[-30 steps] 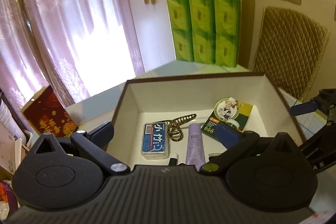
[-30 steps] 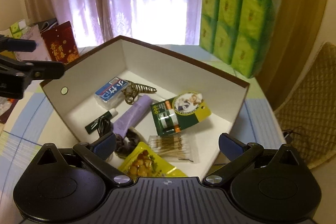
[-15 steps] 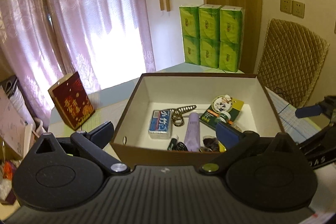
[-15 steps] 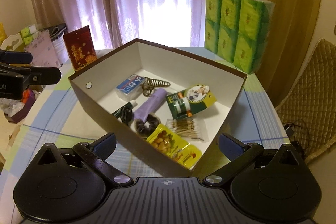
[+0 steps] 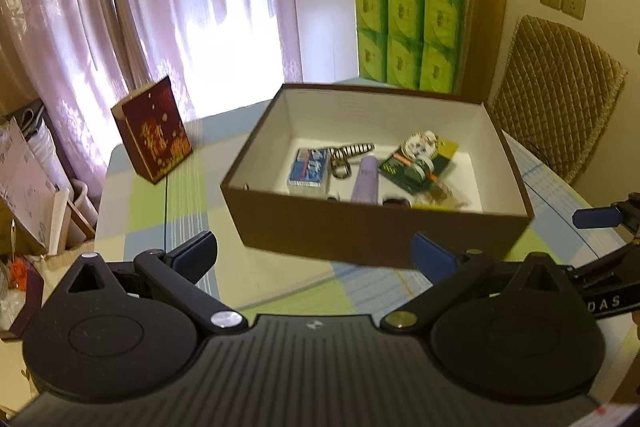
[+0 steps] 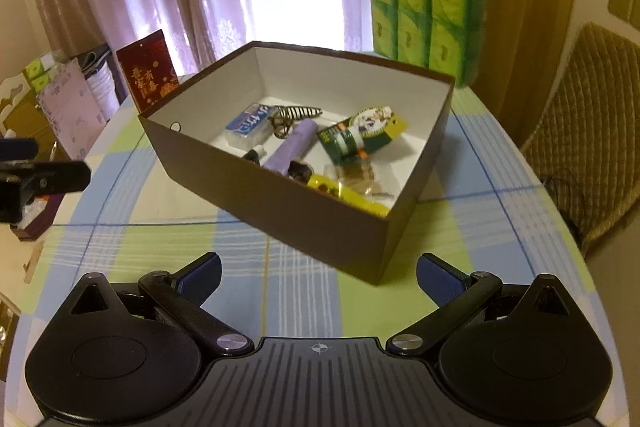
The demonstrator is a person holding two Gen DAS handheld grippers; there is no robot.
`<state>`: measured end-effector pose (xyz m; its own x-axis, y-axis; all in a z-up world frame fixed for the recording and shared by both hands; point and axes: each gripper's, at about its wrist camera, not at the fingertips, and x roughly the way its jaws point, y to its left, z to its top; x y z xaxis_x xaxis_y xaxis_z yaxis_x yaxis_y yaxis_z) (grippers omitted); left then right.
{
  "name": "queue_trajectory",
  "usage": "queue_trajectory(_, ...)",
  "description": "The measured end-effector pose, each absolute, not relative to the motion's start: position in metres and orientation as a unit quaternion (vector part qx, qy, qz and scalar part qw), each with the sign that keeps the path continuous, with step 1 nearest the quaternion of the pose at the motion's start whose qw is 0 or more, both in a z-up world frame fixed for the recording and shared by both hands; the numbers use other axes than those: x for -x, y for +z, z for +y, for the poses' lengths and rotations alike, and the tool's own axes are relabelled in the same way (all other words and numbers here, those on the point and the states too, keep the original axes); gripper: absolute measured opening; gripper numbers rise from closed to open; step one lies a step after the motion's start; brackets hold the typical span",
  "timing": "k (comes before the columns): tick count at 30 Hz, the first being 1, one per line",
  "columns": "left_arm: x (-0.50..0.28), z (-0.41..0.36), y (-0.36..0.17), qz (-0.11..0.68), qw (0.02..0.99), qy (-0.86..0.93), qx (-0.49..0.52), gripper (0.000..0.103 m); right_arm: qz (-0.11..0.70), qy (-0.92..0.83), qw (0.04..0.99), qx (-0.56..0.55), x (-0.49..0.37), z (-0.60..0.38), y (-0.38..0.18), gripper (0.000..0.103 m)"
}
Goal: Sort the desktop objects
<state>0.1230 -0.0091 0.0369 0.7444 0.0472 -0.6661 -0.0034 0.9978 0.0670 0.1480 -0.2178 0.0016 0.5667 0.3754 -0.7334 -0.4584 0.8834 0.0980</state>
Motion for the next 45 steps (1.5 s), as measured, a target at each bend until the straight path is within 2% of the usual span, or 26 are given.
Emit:
queue_trajectory(20,-0.072,0.004,0.023,0.407,0.913,0.005,-0.022,0.102,0.395,0.207,0.894,0.051,-0.094,-0.208,0.011,0.101)
queue_trajectory(45,-0.065,-0.043,0.018,0.431,0.9,0.067,-0.011,0.102,0.389,0.262,0.878,0.094,-0.114,-0.247,0.01,0.101)
